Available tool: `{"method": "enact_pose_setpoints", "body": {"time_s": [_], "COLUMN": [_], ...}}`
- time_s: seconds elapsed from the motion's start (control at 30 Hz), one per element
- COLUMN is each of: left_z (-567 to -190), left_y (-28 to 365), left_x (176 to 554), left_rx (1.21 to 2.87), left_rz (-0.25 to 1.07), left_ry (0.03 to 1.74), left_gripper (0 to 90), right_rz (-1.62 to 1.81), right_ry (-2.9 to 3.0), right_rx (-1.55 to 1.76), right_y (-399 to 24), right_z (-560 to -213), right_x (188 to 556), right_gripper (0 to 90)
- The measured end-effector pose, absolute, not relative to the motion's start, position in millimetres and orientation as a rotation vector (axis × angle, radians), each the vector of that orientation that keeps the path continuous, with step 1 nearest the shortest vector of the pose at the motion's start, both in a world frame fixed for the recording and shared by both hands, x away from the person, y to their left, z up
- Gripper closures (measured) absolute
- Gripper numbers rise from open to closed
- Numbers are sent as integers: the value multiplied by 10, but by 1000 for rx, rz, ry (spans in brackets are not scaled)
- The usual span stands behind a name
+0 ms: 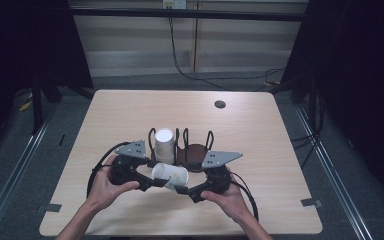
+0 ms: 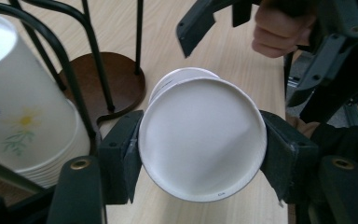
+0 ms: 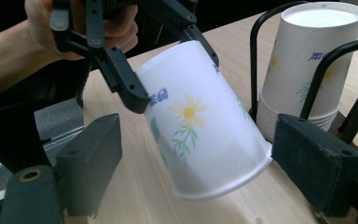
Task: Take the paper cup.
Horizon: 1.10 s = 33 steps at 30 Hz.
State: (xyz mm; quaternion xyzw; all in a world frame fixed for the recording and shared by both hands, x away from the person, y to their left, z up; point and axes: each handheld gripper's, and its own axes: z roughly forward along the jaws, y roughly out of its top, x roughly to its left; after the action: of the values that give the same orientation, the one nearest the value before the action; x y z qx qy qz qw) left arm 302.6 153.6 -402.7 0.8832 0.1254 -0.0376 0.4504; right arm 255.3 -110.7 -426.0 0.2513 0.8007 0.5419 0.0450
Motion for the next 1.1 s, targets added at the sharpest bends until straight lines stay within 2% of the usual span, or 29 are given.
{"method": "enact_pose_setpoints", "body": {"time_s": [0.27, 0.77, 1.1], "left_z": [-3986, -3959, -3974], "left_y": [1516, 1499, 1521], "left_x": [2996, 2976, 3004], "left_rx": [2182, 2170, 2161], "left_rz": [-151, -225, -248], "left_ry": [266, 230, 228], "left_gripper": [369, 372, 370], "right_rz": [1656, 1616, 1590], "right_ry": [2478, 2539, 2562], "right_rx": [709, 593, 552], "right_y": [-1079, -974, -953], "right_z": [-4343, -4431, -4448], "right_x": [2567, 2534, 2516], "right_gripper": [186, 169, 245]}}
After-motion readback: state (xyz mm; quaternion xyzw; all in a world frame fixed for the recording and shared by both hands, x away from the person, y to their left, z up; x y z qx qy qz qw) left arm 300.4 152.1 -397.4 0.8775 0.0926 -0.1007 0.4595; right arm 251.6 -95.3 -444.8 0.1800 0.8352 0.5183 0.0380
